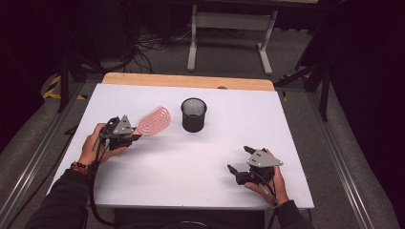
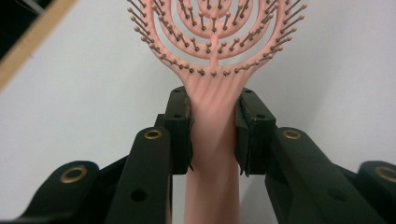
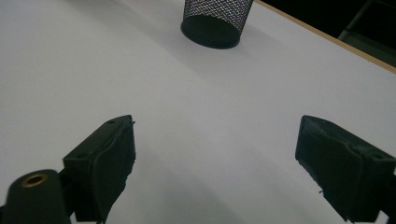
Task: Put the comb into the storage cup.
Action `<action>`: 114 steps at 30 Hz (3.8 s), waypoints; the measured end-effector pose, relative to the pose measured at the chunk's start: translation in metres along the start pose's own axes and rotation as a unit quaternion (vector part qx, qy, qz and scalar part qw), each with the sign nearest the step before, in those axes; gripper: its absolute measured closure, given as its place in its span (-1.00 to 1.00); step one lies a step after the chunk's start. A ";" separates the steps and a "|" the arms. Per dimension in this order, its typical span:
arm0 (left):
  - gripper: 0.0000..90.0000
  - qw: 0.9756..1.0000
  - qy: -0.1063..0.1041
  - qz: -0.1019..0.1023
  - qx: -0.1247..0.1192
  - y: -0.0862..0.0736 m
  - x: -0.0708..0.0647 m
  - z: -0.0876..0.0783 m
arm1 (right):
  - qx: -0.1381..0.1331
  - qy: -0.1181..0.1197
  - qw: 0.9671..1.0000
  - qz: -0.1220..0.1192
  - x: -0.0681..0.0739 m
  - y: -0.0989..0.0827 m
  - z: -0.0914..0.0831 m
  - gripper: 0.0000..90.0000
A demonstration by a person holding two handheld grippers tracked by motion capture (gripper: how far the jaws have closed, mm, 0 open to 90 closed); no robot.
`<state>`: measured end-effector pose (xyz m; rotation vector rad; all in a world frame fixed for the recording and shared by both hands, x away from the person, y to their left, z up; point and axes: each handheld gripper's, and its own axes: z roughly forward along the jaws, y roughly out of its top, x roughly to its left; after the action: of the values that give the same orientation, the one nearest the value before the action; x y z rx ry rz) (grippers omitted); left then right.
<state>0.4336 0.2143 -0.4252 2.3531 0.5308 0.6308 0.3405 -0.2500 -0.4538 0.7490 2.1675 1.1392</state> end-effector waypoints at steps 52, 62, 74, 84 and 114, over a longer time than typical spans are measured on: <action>0.56 0.962 -0.009 -0.066 -0.265 0.029 -0.030 -0.019 | -0.136 -0.031 0.990 0.034 -0.016 0.062 -0.007 -0.71; 0.56 0.956 -0.032 -0.075 -0.283 0.041 -0.042 -0.002 | -0.149 -0.019 0.988 0.033 -0.011 0.080 0.000 -0.75; 0.56 0.953 -0.055 -0.070 -0.289 0.061 -0.064 0.018 | -0.169 0.010 0.985 0.025 0.009 0.102 0.009 -0.75; 0.56 0.951 -0.071 -0.067 -0.292 0.067 -0.074 0.029 | -0.169 0.011 0.985 0.022 0.013 0.103 0.008 -0.77; 0.55 0.957 -0.067 -0.053 -0.277 0.075 -0.101 0.045 | -0.173 0.048 0.984 0.013 0.030 0.109 0.008 -0.78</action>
<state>0.3928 0.0874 -0.4358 1.8077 0.3573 0.4866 0.3488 -0.1720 -0.3716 0.5769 1.9622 1.5419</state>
